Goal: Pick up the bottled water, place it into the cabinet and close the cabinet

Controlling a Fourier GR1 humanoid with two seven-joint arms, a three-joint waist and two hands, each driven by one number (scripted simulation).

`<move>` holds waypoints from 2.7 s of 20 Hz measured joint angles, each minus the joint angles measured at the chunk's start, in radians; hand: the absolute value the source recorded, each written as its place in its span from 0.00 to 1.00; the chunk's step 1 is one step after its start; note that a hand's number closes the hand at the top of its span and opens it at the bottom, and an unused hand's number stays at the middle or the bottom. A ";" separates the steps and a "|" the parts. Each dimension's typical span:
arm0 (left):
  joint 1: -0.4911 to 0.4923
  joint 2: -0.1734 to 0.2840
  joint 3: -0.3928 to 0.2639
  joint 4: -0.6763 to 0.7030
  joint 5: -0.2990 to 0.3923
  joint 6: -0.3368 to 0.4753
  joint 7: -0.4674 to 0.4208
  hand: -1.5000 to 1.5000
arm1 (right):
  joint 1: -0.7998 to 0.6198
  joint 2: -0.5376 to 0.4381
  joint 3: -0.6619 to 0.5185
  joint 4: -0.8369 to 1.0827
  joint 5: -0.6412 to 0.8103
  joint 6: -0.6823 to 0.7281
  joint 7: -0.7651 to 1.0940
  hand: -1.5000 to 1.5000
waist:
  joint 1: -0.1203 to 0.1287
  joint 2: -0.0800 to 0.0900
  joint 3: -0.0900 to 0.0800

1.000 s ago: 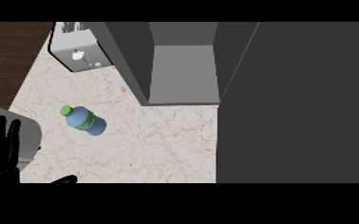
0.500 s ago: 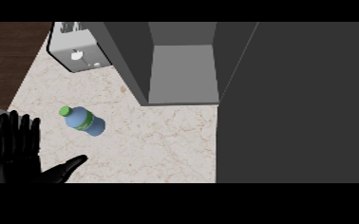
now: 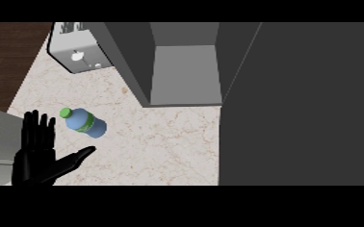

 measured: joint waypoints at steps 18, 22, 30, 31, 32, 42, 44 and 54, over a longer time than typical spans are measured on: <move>-0.249 0.049 0.142 0.636 0.017 -0.095 -0.368 0.00 | 0.091 -0.006 -0.057 0.008 -0.004 0.053 -0.113 0.00 | 0.000 0.003 -0.001; -0.317 0.073 0.173 0.754 0.033 -0.123 -0.418 0.00 | 0.116 -0.004 -0.074 0.010 -0.004 0.070 -0.143 0.00 | -0.002 0.003 -0.001; -0.405 0.092 0.209 0.906 0.097 -0.281 -0.488 0.00 | 0.126 -0.011 -0.099 0.013 -0.011 0.079 -0.158 0.00 | 0.002 0.004 -0.001; -0.420 0.089 0.212 0.918 0.102 -0.286 -0.493 0.00 | 0.128 -0.009 -0.101 0.015 -0.010 0.085 -0.167 0.00 | 0.001 0.003 -0.001; -0.429 0.085 0.213 0.931 0.105 -0.293 -0.509 0.00 | 0.121 -0.011 -0.106 0.016 -0.010 0.086 -0.167 0.00 | 0.002 0.003 0.000; -0.510 0.105 0.238 1.036 0.141 -0.365 -0.575 1.00 | 0.135 -0.014 -0.152 0.020 -0.020 0.108 -0.173 0.00 | 0.002 0.002 0.000; -0.517 0.109 0.241 1.051 0.146 -0.378 -0.587 1.00 | 0.135 -0.008 -0.145 0.019 -0.021 0.108 -0.166 0.00 | 0.003 0.003 0.000; -0.506 0.035 0.144 0.979 0.075 -0.345 -0.686 1.00 | 0.146 -0.007 -0.153 0.023 -0.027 0.112 -0.178 0.00 | 0.010 -0.002 0.001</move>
